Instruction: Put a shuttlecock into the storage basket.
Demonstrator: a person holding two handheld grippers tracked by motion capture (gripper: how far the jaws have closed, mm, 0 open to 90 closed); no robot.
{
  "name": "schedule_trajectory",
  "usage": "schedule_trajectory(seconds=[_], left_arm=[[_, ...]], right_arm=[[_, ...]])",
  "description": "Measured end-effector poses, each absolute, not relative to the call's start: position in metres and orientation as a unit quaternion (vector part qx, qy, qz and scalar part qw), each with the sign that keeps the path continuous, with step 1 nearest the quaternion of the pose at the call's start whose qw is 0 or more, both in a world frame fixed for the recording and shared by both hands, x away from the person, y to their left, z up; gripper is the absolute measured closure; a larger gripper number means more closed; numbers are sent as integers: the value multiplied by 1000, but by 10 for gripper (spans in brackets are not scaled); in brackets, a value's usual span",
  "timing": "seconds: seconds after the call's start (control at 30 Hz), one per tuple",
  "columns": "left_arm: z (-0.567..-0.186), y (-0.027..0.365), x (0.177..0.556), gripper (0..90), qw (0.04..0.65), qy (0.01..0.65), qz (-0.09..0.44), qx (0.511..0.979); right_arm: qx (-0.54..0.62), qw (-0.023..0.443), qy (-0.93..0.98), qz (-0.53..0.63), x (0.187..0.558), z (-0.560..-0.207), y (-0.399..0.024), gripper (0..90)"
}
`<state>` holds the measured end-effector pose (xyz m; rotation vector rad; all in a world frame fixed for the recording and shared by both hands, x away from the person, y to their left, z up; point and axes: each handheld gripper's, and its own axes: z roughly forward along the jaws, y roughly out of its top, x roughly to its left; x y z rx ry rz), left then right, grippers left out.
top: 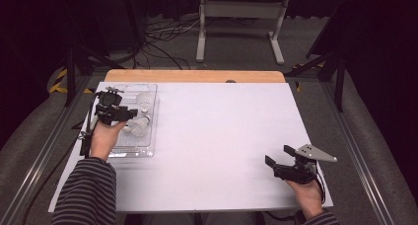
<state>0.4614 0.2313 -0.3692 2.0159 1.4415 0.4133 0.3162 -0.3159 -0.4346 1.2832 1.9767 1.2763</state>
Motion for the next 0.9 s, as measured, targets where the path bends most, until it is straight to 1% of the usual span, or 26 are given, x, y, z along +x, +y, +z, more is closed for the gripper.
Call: schedule_trajectory(seconds=[0.3, 0.4, 0.9], left_arm=[[-366, 230, 457, 426, 313, 544, 160, 762], [-364, 230, 455, 400, 313, 541, 164, 763], [-359, 234, 443, 325, 331, 531, 167, 762]], right_arm=[[466, 228, 718, 464, 316, -434, -316, 135], [466, 228, 718, 464, 316, -434, -316, 135], [466, 229, 717, 465, 316, -434, -317, 136]])
